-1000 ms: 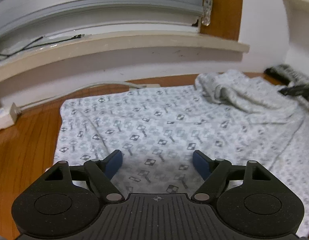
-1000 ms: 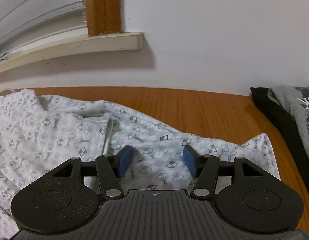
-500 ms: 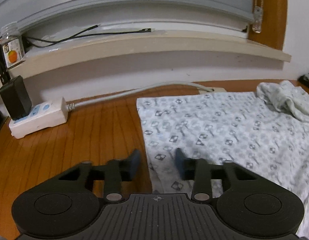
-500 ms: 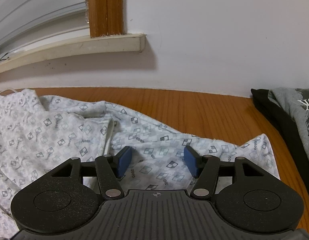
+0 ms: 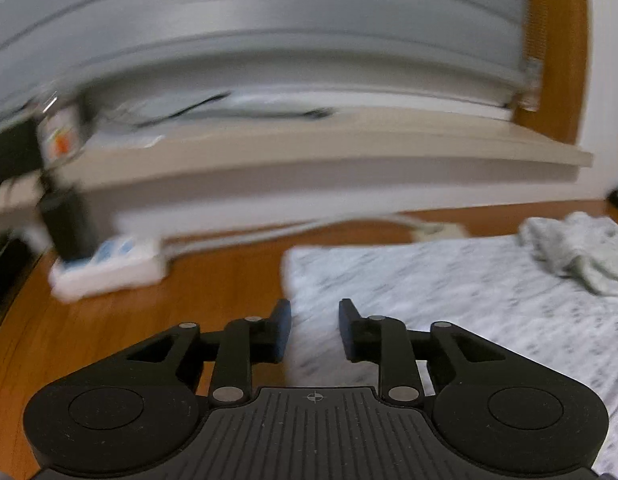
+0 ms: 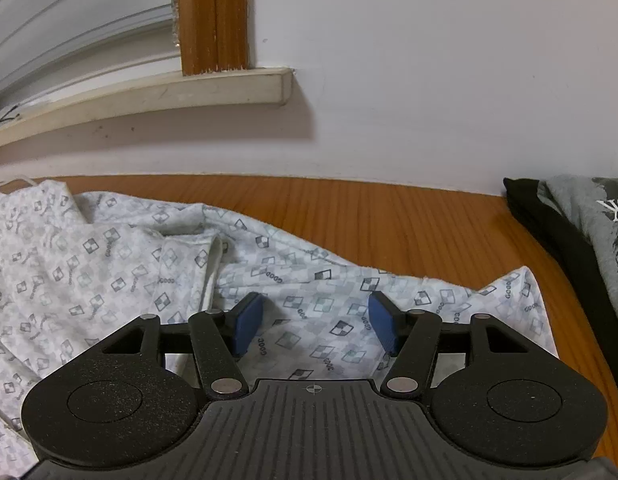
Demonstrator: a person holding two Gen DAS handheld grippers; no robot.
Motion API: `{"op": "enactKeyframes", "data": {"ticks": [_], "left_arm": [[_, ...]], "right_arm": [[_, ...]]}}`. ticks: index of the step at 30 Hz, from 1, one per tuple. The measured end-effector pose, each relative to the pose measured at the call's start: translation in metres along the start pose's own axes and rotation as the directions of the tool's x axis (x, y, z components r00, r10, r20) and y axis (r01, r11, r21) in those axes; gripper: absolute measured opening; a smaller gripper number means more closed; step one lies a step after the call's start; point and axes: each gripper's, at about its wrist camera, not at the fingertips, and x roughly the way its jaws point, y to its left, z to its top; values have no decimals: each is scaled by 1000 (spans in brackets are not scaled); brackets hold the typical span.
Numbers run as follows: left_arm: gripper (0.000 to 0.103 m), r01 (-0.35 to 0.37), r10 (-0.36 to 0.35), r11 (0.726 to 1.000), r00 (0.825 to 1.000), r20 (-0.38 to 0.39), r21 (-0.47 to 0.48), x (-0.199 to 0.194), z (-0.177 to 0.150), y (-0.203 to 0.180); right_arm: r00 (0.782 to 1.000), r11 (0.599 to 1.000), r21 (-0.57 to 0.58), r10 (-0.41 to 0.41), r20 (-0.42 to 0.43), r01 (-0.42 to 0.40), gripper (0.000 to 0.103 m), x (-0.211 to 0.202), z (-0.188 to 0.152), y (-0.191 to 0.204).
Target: Fold clothes
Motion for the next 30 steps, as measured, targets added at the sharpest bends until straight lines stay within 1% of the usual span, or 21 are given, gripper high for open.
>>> {"op": "enactKeyframes", "data": {"ticks": [1, 2, 4, 6, 7, 10, 12, 16, 18, 21, 24, 28, 29, 30], "left_arm": [[30, 23, -23, 999, 1000, 5, 27, 2, 5, -15], [34, 47, -48, 997, 999, 9, 54, 4, 9, -31], [36, 107, -109, 989, 994, 18, 105, 8, 15, -68], [37, 169, -174, 972, 985, 17, 161, 12, 20, -110], [40, 199, -205, 962, 979, 15, 188, 14, 23, -132], [48, 291, -307, 912, 952, 9, 289, 18, 28, -197], [49, 346, -369, 869, 929, -2, 354, 21, 31, -239], [54, 397, -416, 802, 907, -61, 446, 42, 28, -308], [56, 418, -420, 793, 902, -99, 444, 58, 26, -326], [57, 456, -444, 780, 886, -134, 428, 70, 21, -340], [58, 482, -471, 765, 871, -140, 427, 74, 14, -353], [54, 546, -536, 716, 829, -159, 434, 72, 9, -366], [54, 545, -529, 710, 831, -174, 446, 72, 7, -371], [53, 532, -511, 711, 840, -182, 461, 74, 5, -375]], "right_arm": [[1000, 1000, -1, -1, 0, 1, 59, 0, 0, 0], [1000, 1000, -2, -2, 1, 2, 59, 0, 0, 0], [1000, 1000, -3, -3, 2, 3, 59, 0, 0, 0], [1000, 1000, -3, -4, 4, 4, 59, -1, 0, 0], [1000, 1000, 0, -5, 7, 5, 60, -1, 0, 0], [999, 1000, 25, -11, 33, 10, 60, -5, 1, -4], [998, 999, 51, -17, 57, 14, 65, -9, 1, -8], [995, 995, 99, -31, 97, 21, 66, -15, 0, -15], [995, 995, 101, -33, 98, 23, 66, -15, 0, -16], [995, 995, 97, -33, 94, 24, 66, -14, 1, -15], [996, 996, 92, -30, 88, 22, 66, -14, 1, -14], [995, 995, 94, -32, 93, 23, 68, -15, 1, -15], [995, 995, 94, -32, 94, 23, 68, -15, 1, -15], [995, 995, 94, -32, 94, 23, 69, -14, 1, -15]]}}
